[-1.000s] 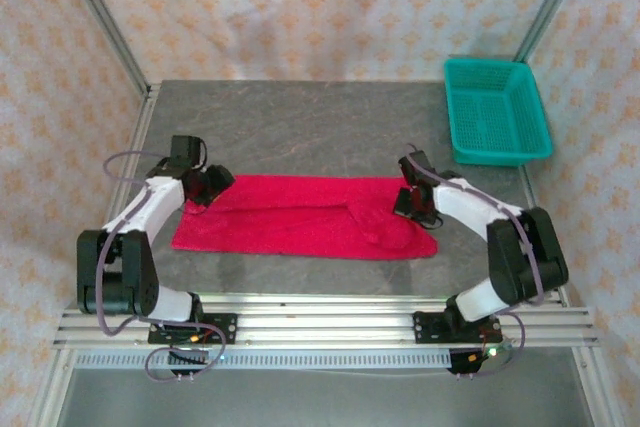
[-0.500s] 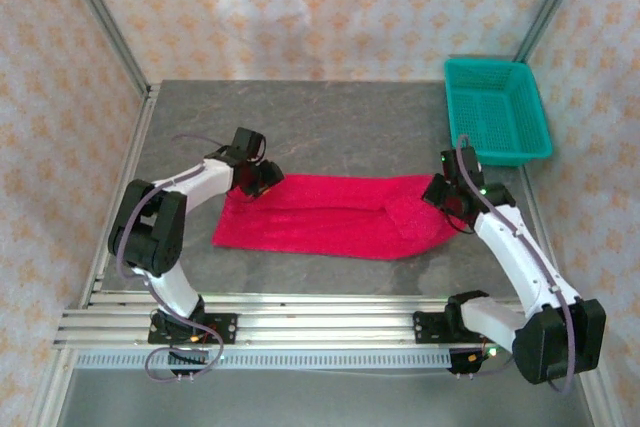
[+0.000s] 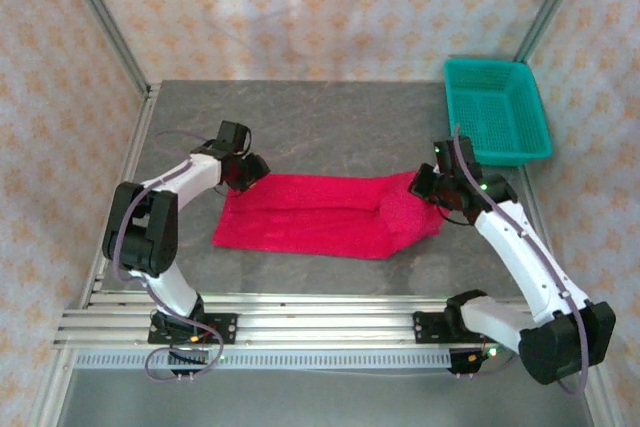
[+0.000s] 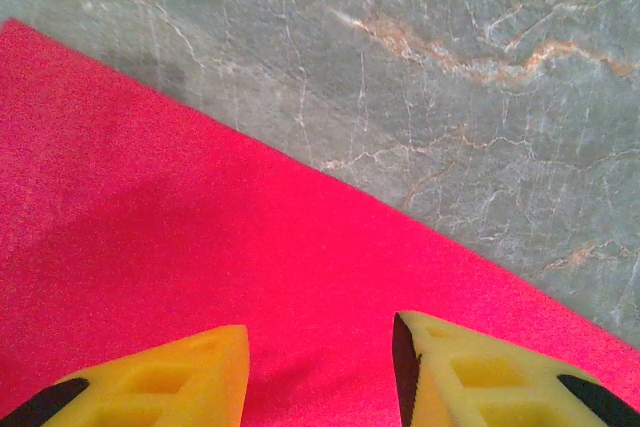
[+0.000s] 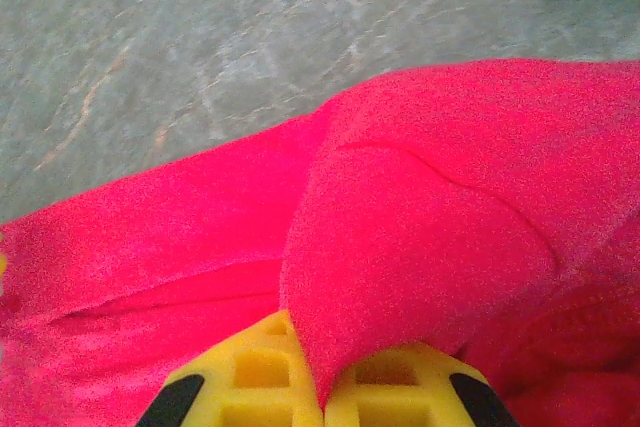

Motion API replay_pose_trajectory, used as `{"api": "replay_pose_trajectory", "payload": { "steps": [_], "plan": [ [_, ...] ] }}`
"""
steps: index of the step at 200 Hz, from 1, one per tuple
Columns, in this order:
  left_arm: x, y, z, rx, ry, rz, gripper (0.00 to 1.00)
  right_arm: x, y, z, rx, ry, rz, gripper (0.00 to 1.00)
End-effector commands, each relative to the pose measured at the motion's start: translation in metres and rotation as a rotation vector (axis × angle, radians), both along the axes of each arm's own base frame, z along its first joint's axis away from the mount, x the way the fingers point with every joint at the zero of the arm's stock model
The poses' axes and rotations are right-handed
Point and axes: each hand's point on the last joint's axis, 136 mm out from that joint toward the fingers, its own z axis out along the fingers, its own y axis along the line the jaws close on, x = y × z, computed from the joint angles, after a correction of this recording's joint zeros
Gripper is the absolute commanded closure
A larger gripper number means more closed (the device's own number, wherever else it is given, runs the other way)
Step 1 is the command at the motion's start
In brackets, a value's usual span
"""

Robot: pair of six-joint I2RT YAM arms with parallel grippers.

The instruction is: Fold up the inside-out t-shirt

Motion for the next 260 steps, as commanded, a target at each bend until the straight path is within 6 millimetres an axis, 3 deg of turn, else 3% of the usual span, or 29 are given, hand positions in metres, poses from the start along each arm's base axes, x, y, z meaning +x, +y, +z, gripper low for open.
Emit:
{"api": "replay_pose_trajectory", "payload": {
  "steps": [1, 30, 76, 145, 189, 245, 252, 260],
  "plan": [
    [-0.004, 0.005, 0.009, -0.016, -0.005, -0.011, 0.56, 0.001, 0.022, 0.024, 0.052, -0.055, 0.055, 1.0],
    [-0.005, 0.02, 0.007, -0.09, -0.012, 0.043, 0.56, 0.002, 0.055, 0.042, 0.084, -0.098, 0.147, 1.0],
    [-0.017, 0.063, 0.019, -0.063, -0.005, 0.118, 0.56, 0.0, 0.115, 0.074, 0.146, -0.161, 0.286, 1.0],
    [-0.035, 0.108, 0.006, -0.192, 0.007, 0.266, 0.57, 0.011, 0.217, 0.077, 0.157, -0.156, 0.482, 1.0],
    [-0.046, 0.12, 0.01, -0.196, 0.006, 0.285, 0.57, 0.017, 0.28, 0.059, 0.155, -0.113, 0.592, 1.0],
    [-0.06, 0.131, 0.014, -0.202, 0.002, 0.309, 0.57, 0.014, 0.357, 0.004, 0.148, 0.007, 0.713, 1.0],
    [-0.061, 0.132, 0.015, -0.201, -0.001, 0.312, 0.57, 0.012, 0.367, -0.003, 0.15, 0.022, 0.727, 0.89],
    [-0.062, 0.134, 0.016, -0.198, -0.004, 0.316, 0.57, 0.01, 0.379, -0.008, 0.157, 0.042, 0.745, 0.65]
  ]
}}
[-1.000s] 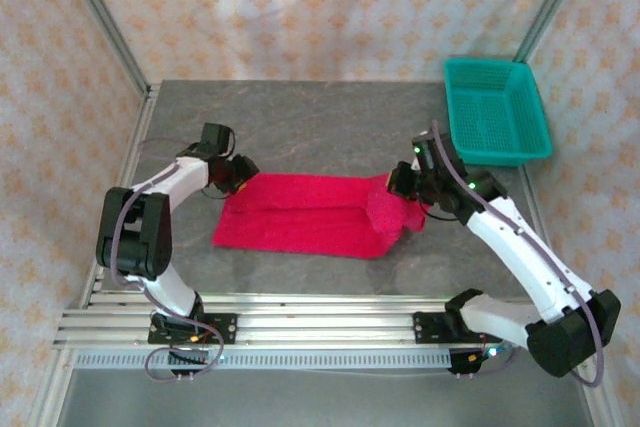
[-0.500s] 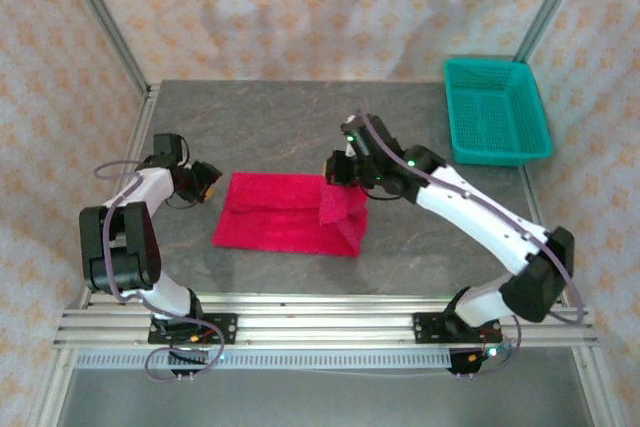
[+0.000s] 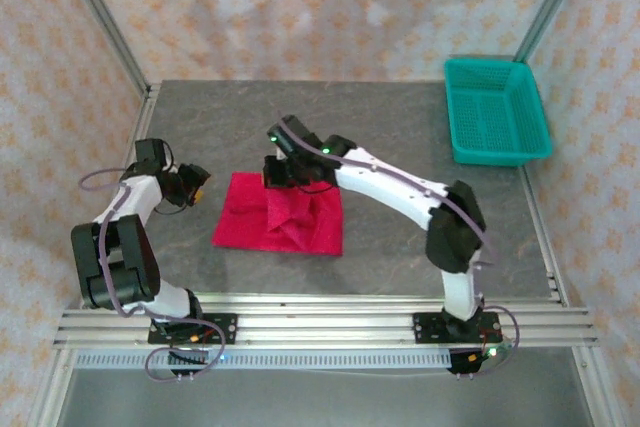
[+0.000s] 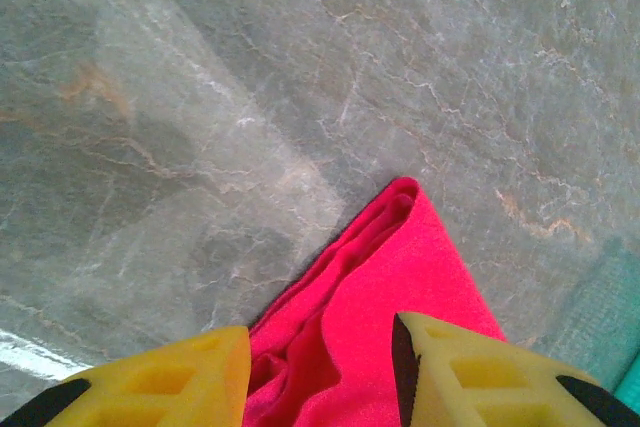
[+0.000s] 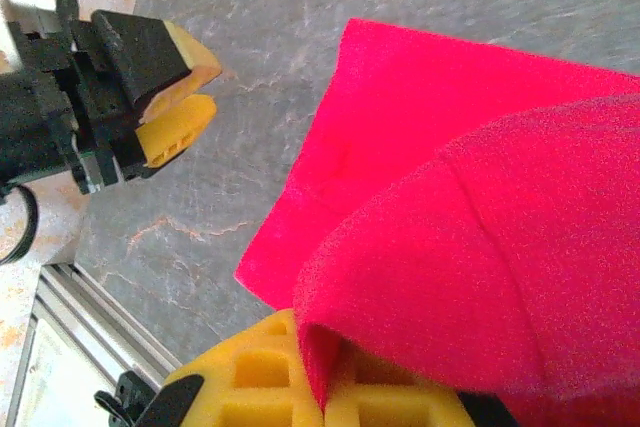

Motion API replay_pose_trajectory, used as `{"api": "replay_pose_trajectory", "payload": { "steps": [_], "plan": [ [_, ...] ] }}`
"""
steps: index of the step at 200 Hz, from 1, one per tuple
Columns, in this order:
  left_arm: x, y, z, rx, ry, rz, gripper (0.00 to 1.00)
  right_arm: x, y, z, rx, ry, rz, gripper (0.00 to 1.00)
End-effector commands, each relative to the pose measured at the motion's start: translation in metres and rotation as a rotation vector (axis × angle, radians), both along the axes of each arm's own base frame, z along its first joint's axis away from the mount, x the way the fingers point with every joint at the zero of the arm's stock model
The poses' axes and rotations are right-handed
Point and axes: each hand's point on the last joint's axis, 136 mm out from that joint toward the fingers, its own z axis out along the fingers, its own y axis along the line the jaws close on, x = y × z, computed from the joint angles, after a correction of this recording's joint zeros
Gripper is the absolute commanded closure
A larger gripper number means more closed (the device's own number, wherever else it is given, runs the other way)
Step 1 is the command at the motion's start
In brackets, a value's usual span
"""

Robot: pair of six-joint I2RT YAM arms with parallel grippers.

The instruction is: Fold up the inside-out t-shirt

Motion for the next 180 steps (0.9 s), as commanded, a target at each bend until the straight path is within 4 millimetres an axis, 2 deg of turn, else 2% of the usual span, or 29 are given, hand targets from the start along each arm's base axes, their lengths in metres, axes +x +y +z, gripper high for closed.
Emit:
{"api": "replay_pose_trajectory", "payload": {
  "steps": [1, 6, 9, 21, 45, 56, 71, 82, 94, 96, 113, 128, 143, 160, 168, 180],
  "plan": [
    [-0.012, -0.001, 0.003, -0.006, 0.006, -0.016, 0.57, -0.011, 0.037, 0.0, 0.035, 0.017, 0.086, 0.62],
    [-0.013, 0.0, 0.004, -0.005, 0.006, -0.015, 0.57, -0.015, 0.046, -0.002, 0.032, 0.03, 0.104, 0.46],
    [-0.013, 0.0, 0.005, -0.002, 0.004, -0.014, 0.57, -0.016, 0.049, -0.001, 0.03, 0.035, 0.108, 0.4],
    [-0.014, 0.003, 0.008, 0.011, 0.002, -0.009, 0.57, -0.02, 0.06, 0.005, 0.022, 0.038, 0.13, 0.27],
    [-0.017, 0.008, 0.017, 0.053, -0.003, -0.003, 0.57, -0.017, 0.053, 0.036, 0.015, -0.024, 0.114, 0.21],
    [-0.017, 0.01, 0.024, 0.069, -0.015, -0.002, 0.57, -0.013, 0.039, 0.047, -0.006, -0.069, 0.086, 0.19],
    [-0.015, 0.009, 0.036, 0.081, -0.054, -0.006, 0.56, -0.005, 0.01, 0.049, -0.046, -0.092, 0.027, 0.19],
    [-0.014, 0.004, 0.048, 0.099, -0.089, -0.019, 0.56, 0.003, -0.018, 0.042, -0.063, -0.077, -0.039, 0.22],
    [-0.013, -0.006, 0.061, 0.125, -0.12, -0.051, 0.56, 0.011, -0.051, 0.026, -0.053, -0.046, -0.116, 0.31],
    [-0.013, -0.009, 0.064, 0.13, -0.125, -0.06, 0.56, 0.013, -0.056, 0.027, -0.043, -0.047, -0.13, 0.33],
    [-0.01, -0.041, 0.081, 0.173, -0.156, -0.157, 0.56, 0.019, -0.101, -0.007, -0.009, 0.023, -0.233, 0.58],
    [-0.01, -0.077, 0.094, 0.206, -0.184, -0.258, 0.56, 0.017, -0.125, -0.03, 0.024, 0.081, -0.277, 0.75],
    [-0.013, -0.109, 0.097, 0.201, -0.197, -0.335, 0.57, 0.012, -0.133, -0.046, 0.034, 0.118, -0.281, 0.81],
    [-0.02, -0.139, 0.095, 0.189, -0.194, -0.424, 0.67, 0.009, -0.136, -0.059, 0.023, 0.142, -0.281, 0.83],
    [-0.028, -0.143, 0.09, 0.21, -0.164, -0.456, 0.68, 0.008, -0.133, -0.065, 0.026, 0.158, -0.279, 0.83],
    [-0.041, -0.136, 0.081, 0.271, -0.104, -0.485, 0.67, 0.007, -0.128, -0.076, 0.037, 0.189, -0.278, 0.82]
  ]
}}
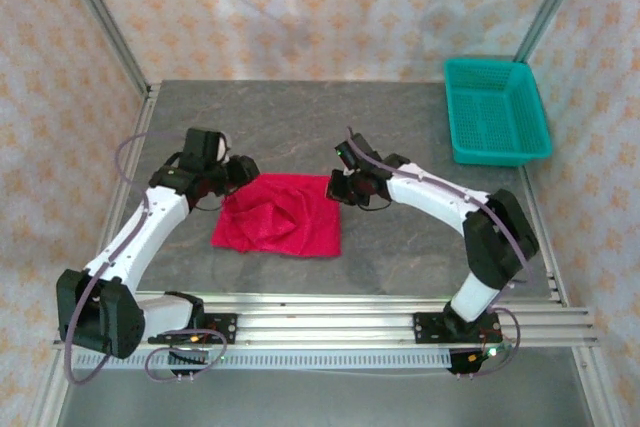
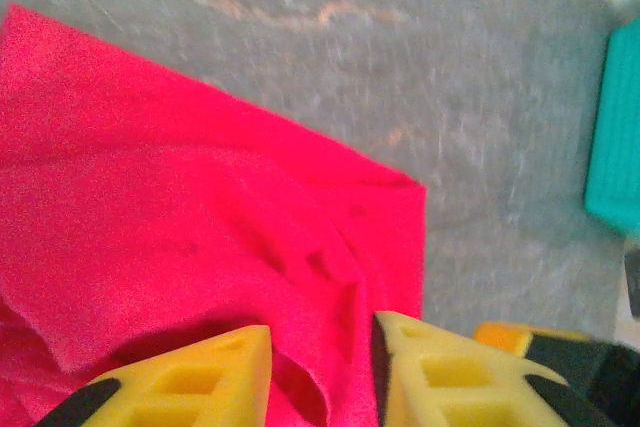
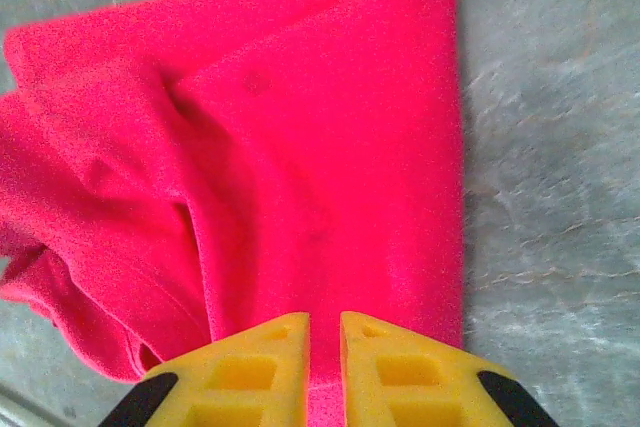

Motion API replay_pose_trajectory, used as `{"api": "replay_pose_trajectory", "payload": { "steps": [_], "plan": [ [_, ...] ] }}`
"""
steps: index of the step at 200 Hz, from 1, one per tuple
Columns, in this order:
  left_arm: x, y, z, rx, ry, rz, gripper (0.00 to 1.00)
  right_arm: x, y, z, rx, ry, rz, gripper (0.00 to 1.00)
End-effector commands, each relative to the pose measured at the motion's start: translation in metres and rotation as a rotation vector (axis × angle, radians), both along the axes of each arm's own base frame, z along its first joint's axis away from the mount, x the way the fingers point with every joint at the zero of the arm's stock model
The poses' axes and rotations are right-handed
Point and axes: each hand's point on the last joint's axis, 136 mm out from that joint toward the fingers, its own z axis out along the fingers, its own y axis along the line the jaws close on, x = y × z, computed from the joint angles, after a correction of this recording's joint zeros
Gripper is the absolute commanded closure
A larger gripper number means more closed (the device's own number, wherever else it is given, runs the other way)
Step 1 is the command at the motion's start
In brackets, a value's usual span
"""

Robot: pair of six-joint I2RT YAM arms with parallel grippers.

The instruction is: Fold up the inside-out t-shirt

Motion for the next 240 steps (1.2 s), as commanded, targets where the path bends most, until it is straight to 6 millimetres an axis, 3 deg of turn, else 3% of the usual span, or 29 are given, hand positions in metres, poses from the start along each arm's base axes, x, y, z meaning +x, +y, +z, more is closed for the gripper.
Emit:
{"api": "replay_pose_trajectory", "payload": {
  "steps": [1, 20, 54, 121, 128, 142, 158, 204, 240],
  "plan": [
    [-0.022, 0.014, -0.015, 0.14, 0.093, -0.002, 0.67, 0.006, 0.027, 0.005, 0.117, -0.017, 0.017, 0.82],
    [-0.039, 0.025, -0.034, 0.219, 0.172, -0.019, 0.65, 0.012, 0.038, -0.016, 0.144, 0.025, -0.004, 0.81],
    [-0.047, 0.01, -0.064, 0.181, 0.242, -0.084, 0.54, 0.03, 0.041, -0.052, 0.061, 0.066, -0.055, 0.84],
    [-0.029, -0.014, -0.104, 0.156, 0.297, -0.135, 0.5, 0.03, 0.029, -0.084, -0.034, 0.105, -0.086, 0.84],
    [-0.029, -0.011, -0.11, 0.174, 0.316, -0.13, 0.53, 0.03, 0.026, -0.086, -0.051, 0.104, -0.096, 0.84],
    [-0.033, 0.0, -0.117, 0.237, 0.343, -0.114, 0.68, 0.029, 0.019, -0.092, -0.087, 0.111, -0.116, 0.84],
    [-0.042, 0.021, -0.114, 0.33, 0.363, -0.07, 0.83, 0.029, 0.007, -0.099, -0.136, 0.127, -0.152, 0.84],
    [-0.089, 0.078, -0.099, 0.474, 0.43, 0.102, 0.98, 0.03, -0.004, -0.109, -0.183, 0.17, -0.197, 0.85],
    [-0.122, 0.078, -0.107, 0.385, 0.452, 0.173, 1.0, 0.031, -0.002, -0.11, -0.183, 0.175, -0.187, 0.85]
  ]
}}
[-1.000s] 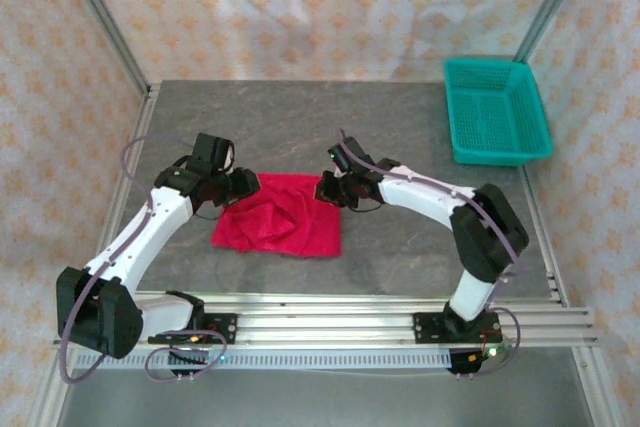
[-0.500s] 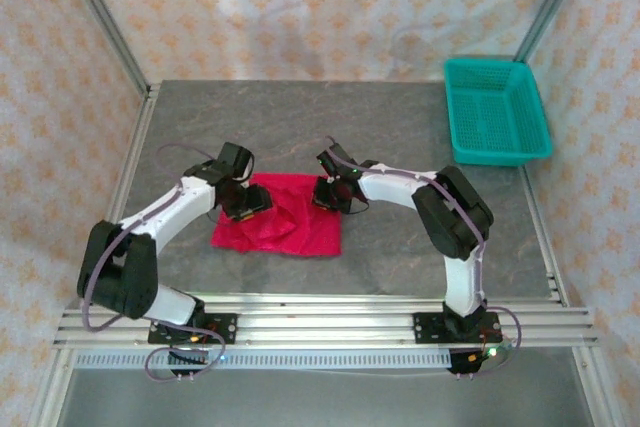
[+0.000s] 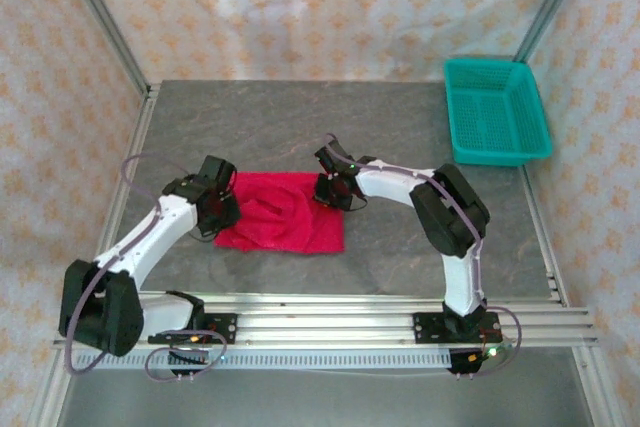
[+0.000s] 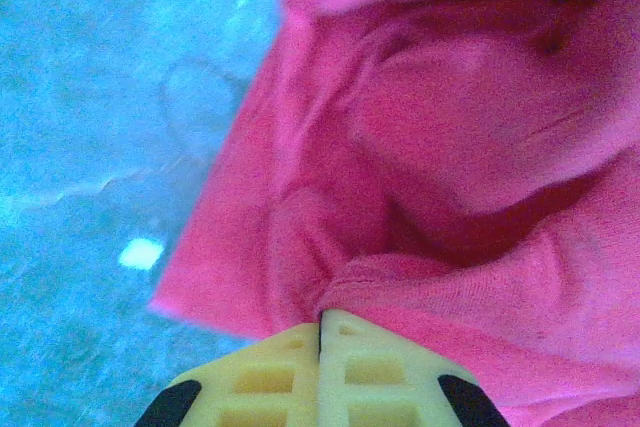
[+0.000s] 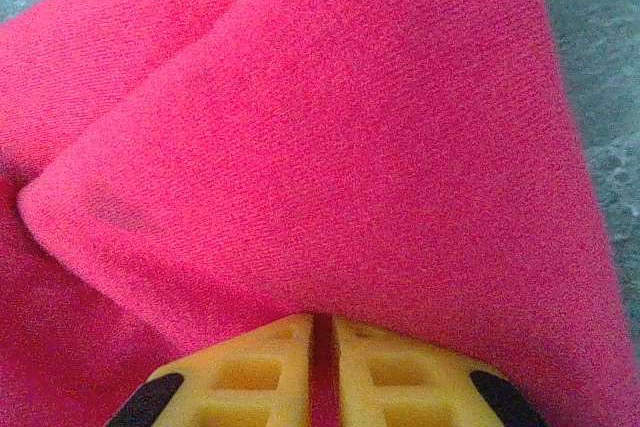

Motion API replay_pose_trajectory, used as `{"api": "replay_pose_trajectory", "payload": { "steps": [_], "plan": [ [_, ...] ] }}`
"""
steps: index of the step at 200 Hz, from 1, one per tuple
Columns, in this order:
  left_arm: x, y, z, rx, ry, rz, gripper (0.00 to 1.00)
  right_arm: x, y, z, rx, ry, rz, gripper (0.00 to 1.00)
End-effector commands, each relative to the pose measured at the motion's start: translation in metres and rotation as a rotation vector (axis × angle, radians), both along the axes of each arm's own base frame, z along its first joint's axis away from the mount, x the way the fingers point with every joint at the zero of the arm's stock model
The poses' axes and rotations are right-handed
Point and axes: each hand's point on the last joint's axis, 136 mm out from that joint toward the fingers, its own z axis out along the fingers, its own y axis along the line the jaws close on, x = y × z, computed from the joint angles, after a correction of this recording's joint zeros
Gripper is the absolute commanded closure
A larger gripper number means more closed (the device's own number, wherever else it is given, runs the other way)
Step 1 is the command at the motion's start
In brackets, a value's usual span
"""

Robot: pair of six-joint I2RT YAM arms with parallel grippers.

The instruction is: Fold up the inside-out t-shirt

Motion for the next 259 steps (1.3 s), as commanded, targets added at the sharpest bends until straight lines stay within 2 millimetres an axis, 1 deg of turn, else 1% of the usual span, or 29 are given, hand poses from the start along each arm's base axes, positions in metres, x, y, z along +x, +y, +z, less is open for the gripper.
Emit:
{"api": "replay_pose_trajectory", "payload": {
  "steps": [1, 20, 29, 35, 42, 46, 53, 57, 68, 76, 89, 103, 114, 139, 154, 181, 214, 219, 229, 240, 244, 259],
  "plan": [
    [-0.037, 0.013, -0.012, 0.02, 0.08, 0.089, 1.0, -0.004, -0.028, -0.029, -0.134, 0.057, -0.047, 0.85],
    [-0.052, 0.011, -0.011, -0.017, 0.075, 0.122, 1.0, -0.002, -0.027, -0.028, -0.133, 0.054, -0.035, 0.84],
    [-0.054, 0.008, -0.006, -0.043, 0.052, 0.127, 0.98, 0.0, -0.024, -0.027, -0.125, 0.052, -0.029, 0.84],
    [-0.054, 0.01, 0.0, -0.039, 0.035, 0.138, 0.95, 0.0, -0.022, -0.026, -0.117, 0.05, -0.022, 0.84],
    [-0.052, 0.016, 0.012, -0.01, 0.006, 0.149, 0.91, 0.001, -0.019, -0.026, -0.107, 0.05, -0.017, 0.84],
    [-0.051, 0.019, 0.02, 0.01, -0.009, 0.151, 0.83, 0.002, -0.017, -0.025, -0.101, 0.049, -0.015, 0.84],
    [-0.045, 0.025, 0.034, 0.04, -0.053, 0.147, 0.68, 0.002, -0.014, -0.024, -0.089, 0.049, -0.009, 0.84],
    [-0.04, 0.027, 0.043, 0.052, -0.079, 0.145, 0.62, 0.003, -0.013, -0.024, -0.082, 0.05, -0.006, 0.84],
    [-0.024, 0.027, 0.063, 0.061, -0.155, 0.124, 0.53, 0.003, -0.01, -0.024, -0.07, 0.054, -0.003, 0.84],
    [-0.01, 0.019, 0.073, 0.033, -0.207, 0.096, 0.5, 0.003, -0.008, -0.025, -0.064, 0.055, -0.003, 0.84],
    [0.013, 0.001, 0.082, -0.045, -0.254, 0.053, 0.48, 0.003, -0.008, -0.026, -0.06, 0.057, -0.004, 0.84],
    [0.033, -0.013, 0.081, -0.076, -0.241, 0.024, 0.46, 0.003, -0.007, -0.026, -0.058, 0.06, -0.001, 0.84],
    [0.045, -0.017, 0.072, -0.067, -0.216, 0.011, 0.46, 0.002, -0.008, -0.027, -0.059, 0.06, 0.0, 0.84],
    [0.069, -0.022, 0.048, -0.043, -0.155, -0.018, 0.53, 0.001, -0.009, -0.027, -0.067, 0.064, 0.003, 0.84],
    [0.081, -0.024, 0.037, -0.035, -0.138, -0.026, 0.54, 0.0, -0.012, -0.027, -0.081, 0.062, 0.005, 0.84],
    [0.099, -0.016, 0.021, 0.022, -0.106, -0.029, 0.56, -0.002, -0.014, -0.026, -0.083, 0.062, 0.009, 0.84],
    [0.107, -0.003, 0.012, 0.09, -0.06, -0.037, 0.59, -0.003, -0.018, -0.023, -0.088, 0.056, 0.005, 0.83],
    [0.108, 0.001, 0.011, 0.097, -0.06, -0.029, 0.62, -0.003, -0.018, -0.023, -0.089, 0.057, 0.005, 0.83],
    [0.11, 0.005, 0.005, 0.099, -0.052, -0.018, 0.75, -0.003, -0.019, -0.022, -0.086, 0.057, 0.004, 0.83],
    [0.112, 0.011, 0.001, 0.102, -0.044, -0.004, 0.92, -0.002, -0.019, -0.022, -0.086, 0.057, 0.003, 0.83],
    [0.112, 0.013, -0.001, 0.104, -0.04, 0.002, 1.0, -0.003, -0.019, -0.022, -0.086, 0.058, 0.003, 0.83],
    [0.115, 0.024, -0.002, 0.119, -0.027, 0.026, 1.0, -0.002, -0.02, -0.02, -0.091, 0.054, 0.001, 0.83]
  ]
}}
